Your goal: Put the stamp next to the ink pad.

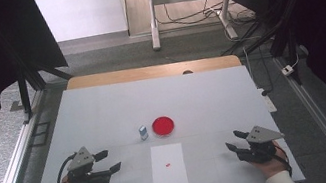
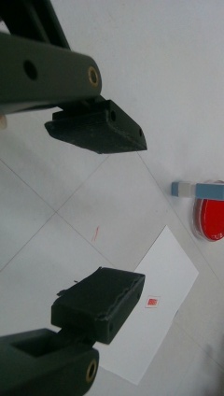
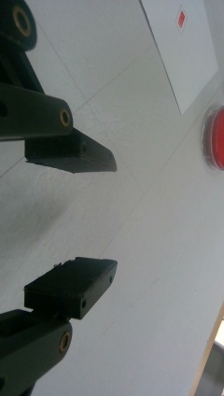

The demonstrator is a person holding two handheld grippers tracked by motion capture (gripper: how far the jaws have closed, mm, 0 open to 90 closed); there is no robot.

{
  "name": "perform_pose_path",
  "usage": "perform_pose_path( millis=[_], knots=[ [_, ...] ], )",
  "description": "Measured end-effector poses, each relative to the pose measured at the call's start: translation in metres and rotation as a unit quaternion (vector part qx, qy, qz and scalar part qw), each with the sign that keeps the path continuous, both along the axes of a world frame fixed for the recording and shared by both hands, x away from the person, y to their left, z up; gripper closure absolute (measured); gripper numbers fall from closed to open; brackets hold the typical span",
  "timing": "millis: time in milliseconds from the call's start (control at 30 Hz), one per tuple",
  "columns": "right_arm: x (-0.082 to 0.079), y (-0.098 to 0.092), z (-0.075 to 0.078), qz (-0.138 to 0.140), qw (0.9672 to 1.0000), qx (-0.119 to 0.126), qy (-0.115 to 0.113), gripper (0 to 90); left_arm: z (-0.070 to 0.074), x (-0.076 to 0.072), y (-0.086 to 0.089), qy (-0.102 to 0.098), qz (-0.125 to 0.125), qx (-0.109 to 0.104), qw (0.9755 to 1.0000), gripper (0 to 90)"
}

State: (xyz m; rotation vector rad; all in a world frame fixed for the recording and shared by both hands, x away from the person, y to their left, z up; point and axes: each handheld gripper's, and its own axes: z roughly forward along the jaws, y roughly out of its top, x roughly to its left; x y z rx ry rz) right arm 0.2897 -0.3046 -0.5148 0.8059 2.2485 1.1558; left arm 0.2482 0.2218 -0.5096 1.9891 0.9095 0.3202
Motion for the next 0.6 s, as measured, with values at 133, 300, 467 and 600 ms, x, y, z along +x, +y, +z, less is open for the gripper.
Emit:
perform_pose_path(
  millis=[133,300,467,600],
  knots=[
    [-0.0004,0.0002,0.0,0.002,1.0,0.0,-0.003,45.0,-0.0019,0.0014,-0.0009,0.005,0.0,0.003,1.0,31.4],
    [-0.0005,0.0012,-0.0003,0.005,1.0,-0.001,-0.005,45.0,-0.003,0.0022,-0.0016,0.009,0.004,0.003,0.9999,31.3],
    [-0.0008,0.0011,0.0,0.004,1.0,-0.001,-0.005,45.0,-0.0032,0.0025,-0.001,0.01,0.005,0.004,0.9999,31.3],
    [-0.001,0.001,0.0001,0.005,1.0,0.001,-0.005,44.8,-0.0035,0.0026,0.0002,0.01,0.008,0.003,0.9999,31.2]
  ],
)
